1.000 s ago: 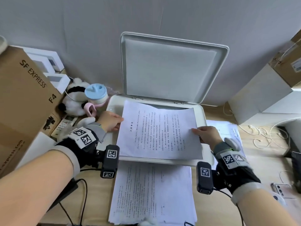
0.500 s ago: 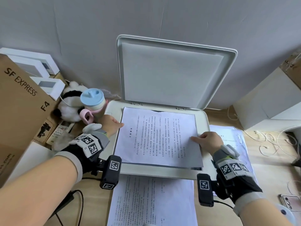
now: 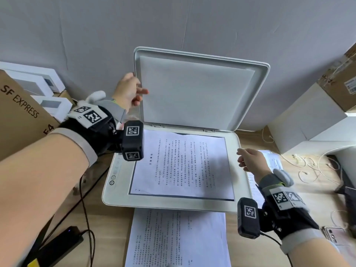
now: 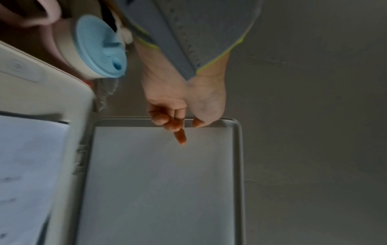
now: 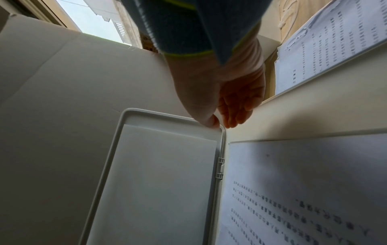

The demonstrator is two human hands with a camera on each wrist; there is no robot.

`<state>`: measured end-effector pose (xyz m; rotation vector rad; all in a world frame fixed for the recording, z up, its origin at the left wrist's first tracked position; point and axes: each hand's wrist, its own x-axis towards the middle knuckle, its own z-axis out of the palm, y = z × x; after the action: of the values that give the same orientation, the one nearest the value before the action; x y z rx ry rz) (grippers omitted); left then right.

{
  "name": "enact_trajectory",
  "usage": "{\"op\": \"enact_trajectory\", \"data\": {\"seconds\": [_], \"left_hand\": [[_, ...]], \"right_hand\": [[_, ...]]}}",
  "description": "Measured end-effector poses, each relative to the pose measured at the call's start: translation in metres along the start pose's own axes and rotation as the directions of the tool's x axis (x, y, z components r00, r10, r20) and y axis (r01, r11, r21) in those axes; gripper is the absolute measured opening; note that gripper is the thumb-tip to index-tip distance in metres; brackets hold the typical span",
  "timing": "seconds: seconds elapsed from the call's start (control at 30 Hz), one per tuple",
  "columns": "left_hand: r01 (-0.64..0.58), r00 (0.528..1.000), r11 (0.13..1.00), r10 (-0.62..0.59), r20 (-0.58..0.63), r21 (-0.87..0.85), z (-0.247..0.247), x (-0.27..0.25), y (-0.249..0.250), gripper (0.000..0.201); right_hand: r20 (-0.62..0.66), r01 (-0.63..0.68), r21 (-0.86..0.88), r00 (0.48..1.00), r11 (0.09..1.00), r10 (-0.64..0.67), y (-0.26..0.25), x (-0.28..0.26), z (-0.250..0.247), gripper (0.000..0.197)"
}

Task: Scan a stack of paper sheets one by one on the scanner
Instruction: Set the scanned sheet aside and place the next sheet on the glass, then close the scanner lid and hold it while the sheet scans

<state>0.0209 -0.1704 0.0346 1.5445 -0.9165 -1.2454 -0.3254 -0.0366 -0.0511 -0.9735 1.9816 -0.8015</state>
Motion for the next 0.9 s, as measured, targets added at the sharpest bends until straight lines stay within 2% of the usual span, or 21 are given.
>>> {"op": "enact_trajectory", "data": {"seconds": [0.03,0.07,0.23,0.3,0.4,0.5,0.6,0.7,0.77,0.9], "left_hand": [[0.027,0.999,0.998,-0.029,-0.031,-0.062,-0.001,-0.001,0.004,0.013],[0.047,0.996,0.992,-0.055,-0.065,-0.114,-0.002,-0.005,0.007,0.010],[0.102,0.982,0.982,-0.125,-0.141,-0.161,-0.017,-0.028,-0.009,0.021],[0.132,0.979,0.980,-0.153,-0.132,-0.152,-0.024,-0.041,-0.019,0.021],[0.181,0.982,0.982,-0.183,-0.036,-0.051,-0.035,-0.063,-0.038,0.022],[0.170,0.984,0.983,-0.172,0.034,0.065,-0.047,-0.078,-0.068,0.012],[0.063,0.997,0.962,-0.069,0.014,0.267,-0.058,-0.090,-0.101,0.004],[0.118,0.986,0.929,-0.151,0.066,0.352,-0.062,-0.097,-0.125,0.004],[0.169,0.975,0.902,-0.212,0.068,0.398,-0.062,-0.098,-0.135,0.013],[0.198,0.973,0.907,-0.227,0.035,0.372,-0.063,-0.101,-0.149,0.005]], "right_hand": [[0.003,-0.013,0.047,1.000,0.999,0.013,0.001,-0.002,-0.002,0.020],[0.003,-0.028,0.099,1.000,0.995,0.028,0.001,-0.003,-0.004,0.020],[0.043,-0.086,0.363,0.996,0.928,0.075,-0.001,-0.015,-0.020,0.036],[0.074,-0.096,0.435,0.995,0.895,0.071,-0.001,-0.018,-0.027,0.045],[0.126,-0.118,0.505,0.990,0.855,0.063,0.003,-0.025,-0.037,0.053],[0.138,-0.130,0.535,0.988,0.835,0.065,0.008,-0.029,-0.043,0.043],[0.182,-0.189,0.432,0.976,0.882,0.120,0.016,-0.033,-0.043,0.035],[0.209,-0.200,0.264,0.967,0.944,0.146,0.030,-0.035,-0.037,0.024],[0.211,-0.205,0.236,0.965,0.950,0.156,0.035,-0.039,-0.033,0.019],[0.137,-0.197,0.221,0.976,0.955,0.169,0.040,-0.041,-0.027,0.017]]}}
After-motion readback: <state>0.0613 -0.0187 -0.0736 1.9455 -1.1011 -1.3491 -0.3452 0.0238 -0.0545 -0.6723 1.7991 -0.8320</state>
